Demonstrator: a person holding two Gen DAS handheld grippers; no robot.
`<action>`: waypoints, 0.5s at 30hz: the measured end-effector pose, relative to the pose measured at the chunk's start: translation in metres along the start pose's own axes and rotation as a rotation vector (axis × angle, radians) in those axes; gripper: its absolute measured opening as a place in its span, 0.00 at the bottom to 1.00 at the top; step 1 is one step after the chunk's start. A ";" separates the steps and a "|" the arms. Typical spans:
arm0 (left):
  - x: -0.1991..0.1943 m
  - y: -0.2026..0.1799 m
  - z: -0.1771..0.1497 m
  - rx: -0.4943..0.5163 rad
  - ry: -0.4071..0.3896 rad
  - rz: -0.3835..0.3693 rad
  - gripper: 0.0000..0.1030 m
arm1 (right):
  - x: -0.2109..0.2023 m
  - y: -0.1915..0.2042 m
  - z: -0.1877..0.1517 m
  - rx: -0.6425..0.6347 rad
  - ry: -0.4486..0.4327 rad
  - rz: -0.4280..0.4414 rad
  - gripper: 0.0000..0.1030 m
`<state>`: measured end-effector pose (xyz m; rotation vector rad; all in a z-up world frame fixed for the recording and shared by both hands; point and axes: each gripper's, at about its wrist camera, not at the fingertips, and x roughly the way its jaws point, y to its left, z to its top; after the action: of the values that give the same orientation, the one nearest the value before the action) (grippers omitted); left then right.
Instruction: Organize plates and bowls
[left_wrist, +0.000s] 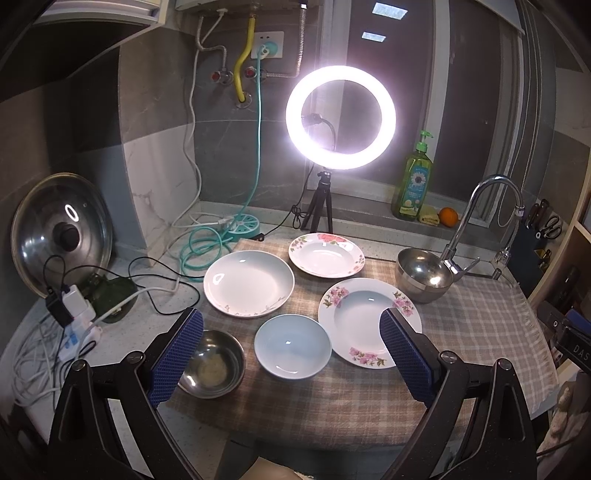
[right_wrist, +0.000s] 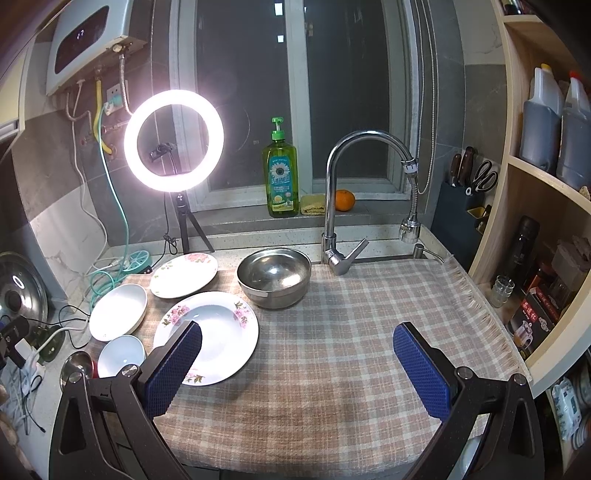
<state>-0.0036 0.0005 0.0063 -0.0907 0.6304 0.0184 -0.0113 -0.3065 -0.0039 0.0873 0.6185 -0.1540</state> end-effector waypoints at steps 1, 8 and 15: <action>0.000 0.000 0.000 0.000 0.001 -0.001 0.94 | 0.000 0.000 0.000 -0.001 0.000 -0.001 0.99; -0.002 -0.001 0.002 0.004 -0.002 -0.008 0.94 | -0.001 -0.001 0.001 -0.001 -0.001 -0.004 0.99; -0.003 -0.003 0.002 0.009 -0.004 -0.011 0.94 | -0.002 -0.005 0.003 0.003 0.002 -0.009 0.99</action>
<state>-0.0047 -0.0025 0.0096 -0.0854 0.6264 0.0054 -0.0119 -0.3113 -0.0011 0.0875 0.6212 -0.1638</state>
